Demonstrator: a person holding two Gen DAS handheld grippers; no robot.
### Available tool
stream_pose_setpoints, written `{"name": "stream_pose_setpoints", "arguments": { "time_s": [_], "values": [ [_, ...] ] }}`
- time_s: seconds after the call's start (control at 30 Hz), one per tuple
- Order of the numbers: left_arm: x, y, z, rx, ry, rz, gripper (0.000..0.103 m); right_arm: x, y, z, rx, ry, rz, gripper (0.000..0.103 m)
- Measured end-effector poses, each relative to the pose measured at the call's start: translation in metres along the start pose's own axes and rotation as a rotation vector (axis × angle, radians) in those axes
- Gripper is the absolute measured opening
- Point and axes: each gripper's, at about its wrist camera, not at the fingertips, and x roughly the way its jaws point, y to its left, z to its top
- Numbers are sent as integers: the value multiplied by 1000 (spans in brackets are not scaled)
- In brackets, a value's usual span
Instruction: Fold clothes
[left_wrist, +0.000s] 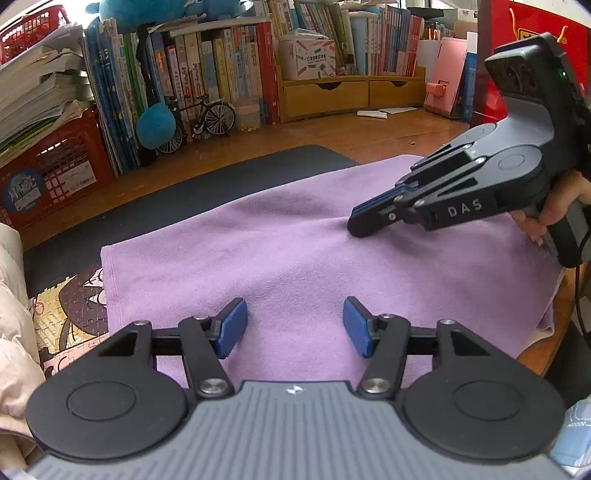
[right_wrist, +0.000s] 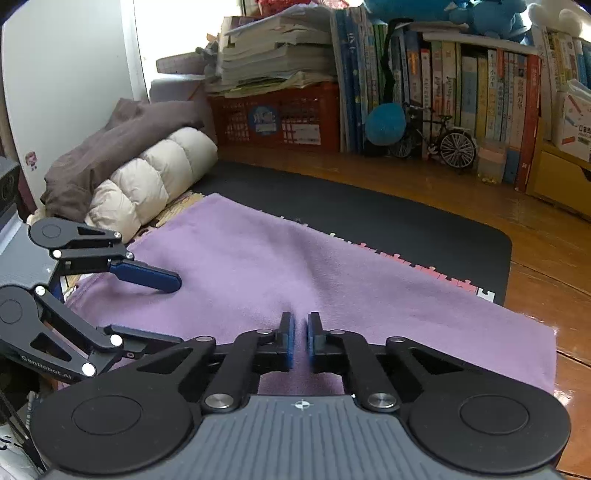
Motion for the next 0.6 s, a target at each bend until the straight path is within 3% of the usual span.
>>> {"name": "stream_pose_setpoints", "arguments": {
  "time_s": [0.07,0.1,0.2,0.23,0.3,0.37,0.43,0.47,0.6],
  "values": [
    [0,1,0,1,-1,-3,61,-8,-5,3,13,-39,-50,3],
    [-1,2,0,1,-2,-4,61,-13,-9,4,7,-59,-117,3],
    [-1,2,-1,2,-4,-5,61,-16,-14,4,-136,-61,-434,3],
    [-1,3,-2,1,-4,-5,61,-18,-16,4,-147,-59,-437,3],
    [-1,3,-2,0,-4,-4,61,-26,-20,6,-50,-81,-276,7],
    [-1,3,-2,0,-1,-2,61,-22,-10,6,-48,-72,-154,10],
    [-2,2,-2,3,4,0,61,-13,7,4,-125,-55,-136,29],
    [-3,3,-3,3,7,-1,61,-8,13,3,-154,-45,-127,34],
    [-10,7,-7,-1,19,-10,62,8,15,-2,-119,12,-97,36]
  ]
}}
